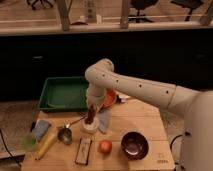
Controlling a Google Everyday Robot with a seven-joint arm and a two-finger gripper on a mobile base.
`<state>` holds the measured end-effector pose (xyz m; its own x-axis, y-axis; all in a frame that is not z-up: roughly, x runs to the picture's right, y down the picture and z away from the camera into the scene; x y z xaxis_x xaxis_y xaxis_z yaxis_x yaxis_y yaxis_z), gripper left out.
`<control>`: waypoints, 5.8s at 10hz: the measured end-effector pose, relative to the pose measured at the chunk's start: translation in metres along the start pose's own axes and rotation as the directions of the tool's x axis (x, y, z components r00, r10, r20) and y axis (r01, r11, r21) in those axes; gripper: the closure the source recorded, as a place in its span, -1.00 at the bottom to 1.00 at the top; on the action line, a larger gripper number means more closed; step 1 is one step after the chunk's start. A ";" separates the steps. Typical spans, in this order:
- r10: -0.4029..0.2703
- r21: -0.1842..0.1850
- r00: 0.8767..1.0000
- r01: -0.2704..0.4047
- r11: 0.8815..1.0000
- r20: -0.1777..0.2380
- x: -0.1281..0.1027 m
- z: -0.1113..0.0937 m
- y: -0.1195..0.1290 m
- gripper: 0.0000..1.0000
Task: Place grapes in paper cup
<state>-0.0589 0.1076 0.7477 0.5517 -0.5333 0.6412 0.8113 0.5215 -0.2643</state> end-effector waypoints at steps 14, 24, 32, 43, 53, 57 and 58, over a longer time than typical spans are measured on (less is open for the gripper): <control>-0.131 -0.051 0.988 0.136 0.989 0.084 -0.040 0.001 0.007 0.84; -0.100 -0.079 0.990 0.108 0.991 0.095 -0.041 0.007 0.008 -0.60; -0.096 -0.087 0.991 0.104 0.991 0.096 -0.039 0.008 0.007 -0.60; -0.125 -0.060 0.987 0.131 0.990 0.102 -0.033 0.002 0.005 -0.60; -0.125 -0.060 0.987 0.131 0.990 0.104 -0.034 0.003 0.005 -0.60; -0.124 -0.060 0.987 0.131 0.990 0.104 -0.034 0.003 0.005 -0.60; -0.124 -0.060 0.987 0.131 0.990 0.104 -0.034 0.003 0.005 -0.60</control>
<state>-0.0736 0.1301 0.7267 0.4236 -0.5221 0.7403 0.8866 0.4066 -0.2206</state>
